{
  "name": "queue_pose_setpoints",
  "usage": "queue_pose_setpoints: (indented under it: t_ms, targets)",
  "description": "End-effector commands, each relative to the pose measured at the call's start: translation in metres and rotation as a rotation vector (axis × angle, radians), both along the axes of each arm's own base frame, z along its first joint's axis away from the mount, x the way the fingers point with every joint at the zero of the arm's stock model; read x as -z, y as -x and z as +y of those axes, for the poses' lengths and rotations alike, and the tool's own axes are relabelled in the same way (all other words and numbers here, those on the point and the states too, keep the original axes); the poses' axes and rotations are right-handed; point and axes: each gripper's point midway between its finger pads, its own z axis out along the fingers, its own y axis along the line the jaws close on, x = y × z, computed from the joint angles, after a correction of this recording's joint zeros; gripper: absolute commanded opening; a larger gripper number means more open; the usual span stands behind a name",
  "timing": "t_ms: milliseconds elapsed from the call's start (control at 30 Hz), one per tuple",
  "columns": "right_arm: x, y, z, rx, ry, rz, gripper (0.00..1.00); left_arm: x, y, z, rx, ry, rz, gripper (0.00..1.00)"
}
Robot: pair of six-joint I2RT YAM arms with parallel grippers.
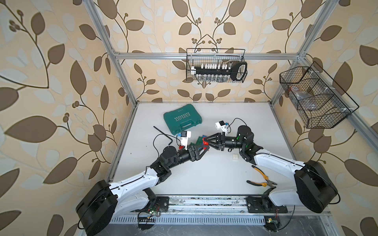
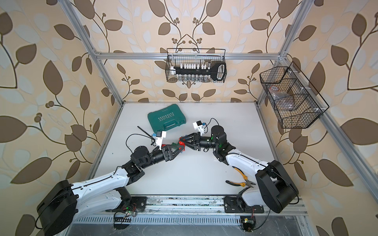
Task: Assemble a small pinwheel with lego
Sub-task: Adjust the lego brick at the center of the board.
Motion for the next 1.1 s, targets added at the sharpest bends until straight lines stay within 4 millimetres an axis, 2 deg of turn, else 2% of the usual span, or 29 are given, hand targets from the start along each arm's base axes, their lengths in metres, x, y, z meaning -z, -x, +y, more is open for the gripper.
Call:
queue_pose_setpoints:
  t_ms: [0,133,300,400,533,600,633,700,733,767,800,900,1000,1067]
  targets:
    - [-0.013,0.005,0.0,0.008,-0.042,-0.019,0.19,-0.028,-0.003,0.002,-0.027,0.093,-0.05,0.76]
    - [-0.014,0.007,0.004,0.01,-0.034,-0.03,0.2,-0.028,-0.006,0.005,-0.05,0.116,-0.032,0.65]
    - [-0.019,0.004,0.007,0.023,-0.047,-0.05,0.2,-0.032,-0.001,0.001,-0.003,0.155,-0.004,0.62]
    - [-0.024,0.0,0.011,0.032,-0.067,-0.065,0.2,-0.033,0.0,0.003,-0.004,0.184,0.006,0.49]
    - [-0.029,-0.005,0.014,0.029,-0.069,-0.075,0.2,-0.036,0.004,0.004,0.01,0.183,-0.004,0.45]
    - [-0.029,-0.002,0.022,-0.006,-0.044,-0.09,0.2,-0.036,0.005,0.007,-0.002,0.169,-0.008,0.43]
    - [-0.029,0.002,0.026,-0.023,-0.03,-0.098,0.21,-0.036,0.005,0.008,-0.007,0.159,-0.013,0.4]
    - [-0.027,0.006,0.031,-0.038,-0.003,-0.116,0.26,-0.036,0.007,0.01,-0.012,0.138,-0.016,0.31]
    - [-0.026,0.007,0.031,-0.039,0.008,-0.122,0.29,-0.037,0.008,0.011,-0.013,0.133,-0.023,0.3]
    - [-0.024,0.007,0.03,-0.032,0.018,-0.126,0.34,-0.037,0.009,0.013,-0.017,0.124,-0.03,0.3]
    - [-0.021,0.006,0.028,-0.019,0.029,-0.128,0.45,-0.037,0.01,0.015,-0.025,0.113,-0.035,0.27]
    - [-0.018,0.002,0.019,0.017,0.057,-0.139,0.64,-0.028,0.013,0.017,-0.025,0.002,-0.048,0.11]
    - [-0.018,-0.005,-0.001,0.064,0.093,-0.157,0.69,-0.014,0.019,0.02,-0.006,-0.167,-0.058,0.1]
    - [-0.015,-0.013,-0.025,0.12,0.14,-0.161,0.7,0.003,0.021,0.026,0.002,-0.306,-0.036,0.1]
